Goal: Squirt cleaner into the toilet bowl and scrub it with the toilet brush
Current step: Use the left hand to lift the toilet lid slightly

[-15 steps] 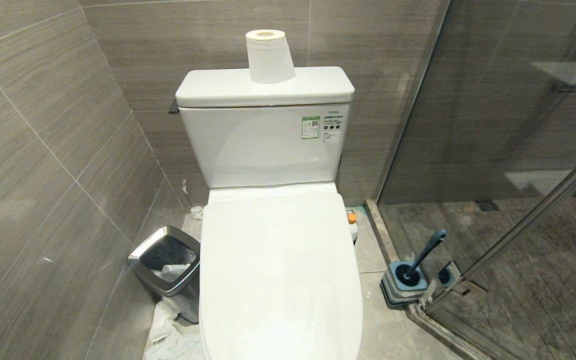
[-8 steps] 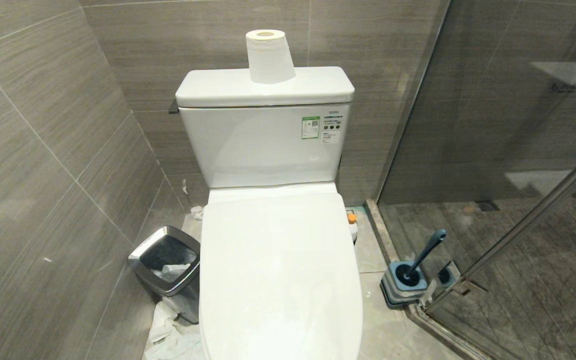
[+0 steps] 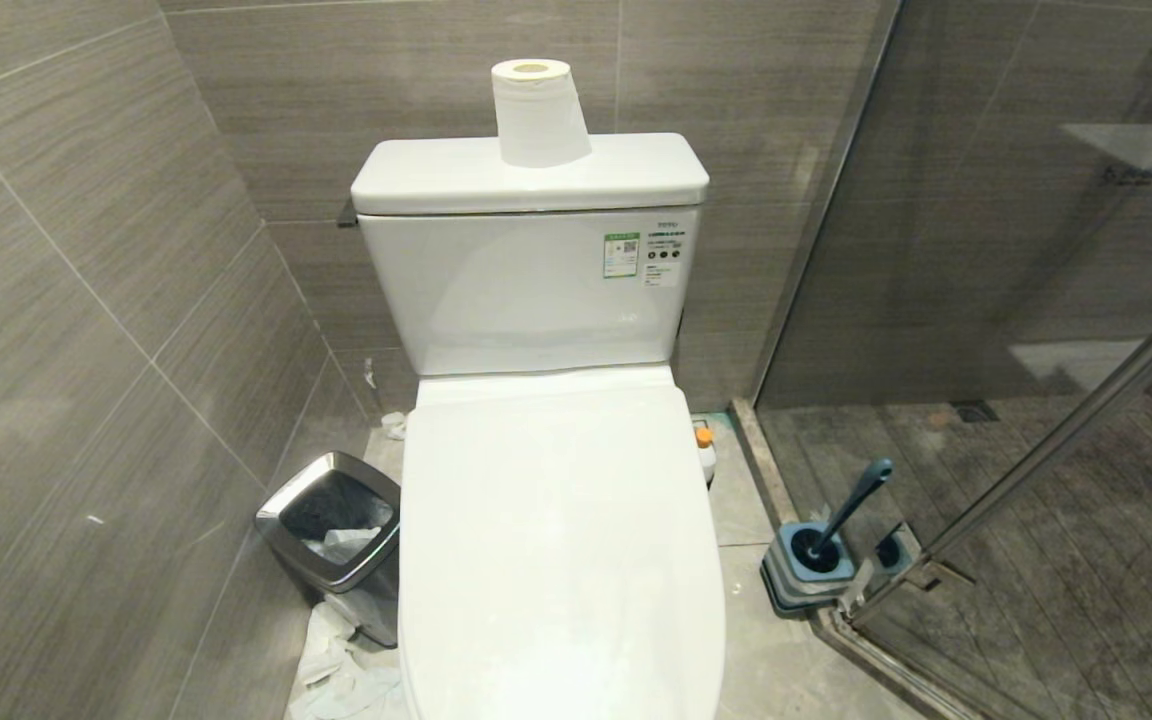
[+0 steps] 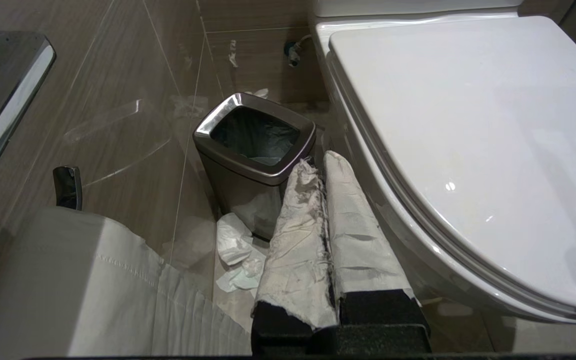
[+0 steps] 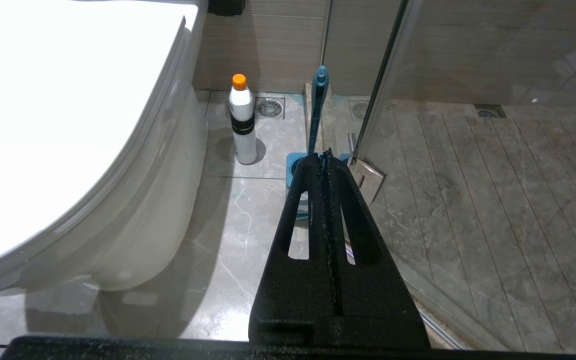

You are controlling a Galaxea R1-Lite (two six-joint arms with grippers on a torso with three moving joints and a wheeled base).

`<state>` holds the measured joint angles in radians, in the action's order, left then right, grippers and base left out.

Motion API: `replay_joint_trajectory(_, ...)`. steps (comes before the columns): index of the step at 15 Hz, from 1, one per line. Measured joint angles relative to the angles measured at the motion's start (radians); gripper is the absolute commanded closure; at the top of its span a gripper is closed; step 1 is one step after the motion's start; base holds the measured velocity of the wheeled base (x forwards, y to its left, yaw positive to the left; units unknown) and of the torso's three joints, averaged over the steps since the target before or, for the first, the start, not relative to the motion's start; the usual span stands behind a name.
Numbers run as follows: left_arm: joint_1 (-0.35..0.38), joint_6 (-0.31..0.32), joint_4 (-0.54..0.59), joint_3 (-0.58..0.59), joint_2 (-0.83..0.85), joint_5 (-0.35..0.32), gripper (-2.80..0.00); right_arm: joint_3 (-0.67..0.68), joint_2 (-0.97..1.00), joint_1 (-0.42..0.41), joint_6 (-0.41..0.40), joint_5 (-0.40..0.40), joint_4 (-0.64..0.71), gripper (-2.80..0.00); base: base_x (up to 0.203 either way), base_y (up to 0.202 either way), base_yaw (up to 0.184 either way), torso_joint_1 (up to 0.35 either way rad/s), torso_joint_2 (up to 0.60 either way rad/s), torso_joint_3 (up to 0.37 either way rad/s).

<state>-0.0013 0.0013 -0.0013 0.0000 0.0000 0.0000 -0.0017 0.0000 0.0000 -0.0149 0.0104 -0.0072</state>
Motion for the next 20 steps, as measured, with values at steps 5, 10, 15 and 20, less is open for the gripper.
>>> replay_joint_trajectory(5,0.000,0.000,0.000,0.000,0.000,0.000,0.00,0.000,0.000,0.000,0.000,0.000,0.000,0.00,0.000,0.000,0.000,0.000,0.00,0.000)
replay_joint_trajectory(10,0.001,0.000,0.000,0.000,0.000,0.000,0.00,0.000,0.000,0.000,0.000,-0.001,0.000,0.00,0.000,0.000,0.000,0.000,0.00,0.000)
replay_joint_trajectory(15,0.001,0.000,0.000,0.000,0.000,0.000,0.00,0.000,0.000,0.000,0.000,0.000,0.000,0.00,0.000,0.000,0.000,0.000,0.00,0.000)
replay_joint_trajectory(20,0.001,0.000,0.000,0.000,0.000,0.000,0.00,0.000,0.000,0.000,0.000,0.000,0.000,0.00,0.000,0.000,0.000,0.000,0.00,0.000)
